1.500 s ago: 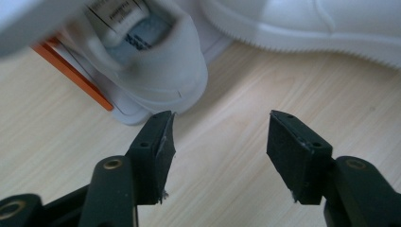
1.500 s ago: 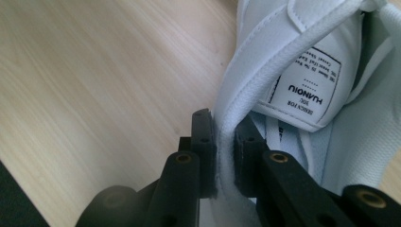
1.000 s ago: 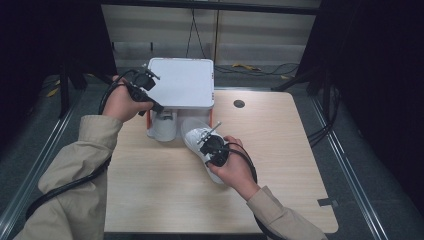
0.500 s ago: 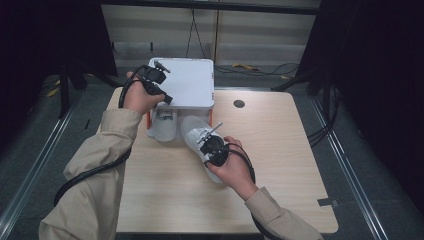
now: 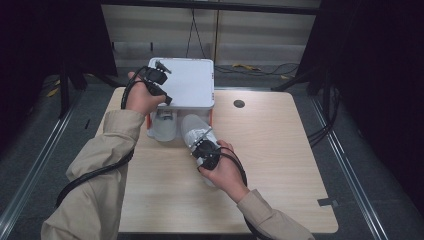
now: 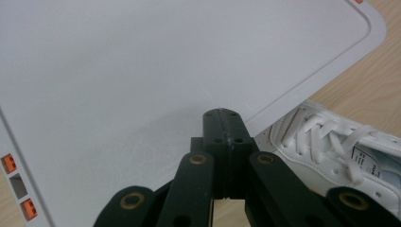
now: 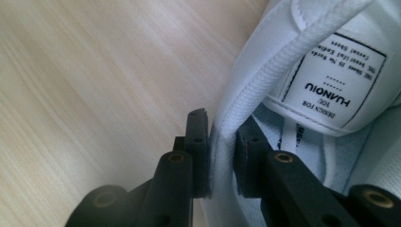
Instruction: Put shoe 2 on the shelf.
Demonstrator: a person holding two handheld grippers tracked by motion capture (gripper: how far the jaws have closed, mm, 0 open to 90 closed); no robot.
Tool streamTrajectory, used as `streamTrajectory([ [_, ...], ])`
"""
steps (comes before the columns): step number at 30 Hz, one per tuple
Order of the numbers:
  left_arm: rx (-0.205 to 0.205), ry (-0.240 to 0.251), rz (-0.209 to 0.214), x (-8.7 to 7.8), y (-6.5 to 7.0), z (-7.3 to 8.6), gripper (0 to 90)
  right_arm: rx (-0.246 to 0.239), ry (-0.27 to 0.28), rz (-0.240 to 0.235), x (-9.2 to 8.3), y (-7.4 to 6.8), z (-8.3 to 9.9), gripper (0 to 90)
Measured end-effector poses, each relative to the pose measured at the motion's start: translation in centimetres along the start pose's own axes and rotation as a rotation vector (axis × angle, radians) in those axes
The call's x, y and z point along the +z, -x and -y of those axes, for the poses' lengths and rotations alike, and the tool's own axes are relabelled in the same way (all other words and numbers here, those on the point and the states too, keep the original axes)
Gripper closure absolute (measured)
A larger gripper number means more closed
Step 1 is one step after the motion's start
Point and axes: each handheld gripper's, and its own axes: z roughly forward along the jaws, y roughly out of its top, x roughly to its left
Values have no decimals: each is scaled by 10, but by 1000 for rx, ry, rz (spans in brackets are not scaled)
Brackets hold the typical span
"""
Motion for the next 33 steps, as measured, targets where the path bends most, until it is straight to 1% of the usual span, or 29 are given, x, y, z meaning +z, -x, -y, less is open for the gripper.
streamTrajectory([
  [1,1,0,-1,0,1,0,900,2,12,0,-1,-1,0,803],
  [2,2,-3,-2,0,1,-1,900,-4,23,11,-2,-2,-1,808],
  [3,12,-5,-6,0,1,-1,900,-2,30,13,-3,-3,-3,811],
  [4,12,-7,-8,0,2,-1,900,-7,35,12,-5,-3,-5,811],
  [6,10,-8,-7,0,2,-1,900,1,60,-7,-6,-1,-9,810],
  [7,12,-9,-5,0,1,-1,900,1,63,-12,-7,-1,-11,810],
  [8,4,-9,1,1,1,-1,900,0,68,-12,-8,-1,-13,809],
  [11,-8,-7,5,1,0,-1,900,-13,86,4,-9,-6,-22,808],
  [12,-5,-5,5,1,0,-1,900,-19,84,12,-9,-8,-24,813],
  [13,-5,-2,3,1,0,0,900,-19,98,19,-8,-9,-26,815],
  [14,-6,0,7,1,0,0,900,-16,96,18,-6,-9,-27,815],
  [15,-6,2,6,0,0,0,900,2,93,3,-4,-6,-29,815],
  [16,-2,4,7,0,0,1,900,12,97,5,-2,-4,-30,814],
  [17,-4,8,8,1,0,1,900,1,93,26,0,-3,-32,813],
  [18,-6,8,7,1,0,1,900,3,87,39,2,-1,-35,813],
  [20,4,7,2,1,0,1,900,42,85,16,7,7,-39,808],
  [22,7,3,-2,0,1,1,900,57,92,16,9,10,-43,801],
  [24,8,5,-4,0,2,1,900,68,80,-3,12,13,-47,790],
  [26,6,11,-7,1,2,2,900,51,66,11,11,11,-47,765],
  [27,8,14,-6,1,2,2,900,38,65,12,11,11,-45,739],
  [28,8,16,-6,1,1,2,900,32,66,-5,11,11,-43,710],
  [29,1,16,-2,1,1,2,900,41,77,-25,10,12,-41,706],
  [30,6,17,-3,1,1,2,900,32,70,-26,8,12,-39,701],
  [32,15,15,-8,1,2,2,900,23,74,-43,4,12,-35,699],
  [33,18,18,-12,1,3,3,900,14,89,-39,0,12,-32,675],
])
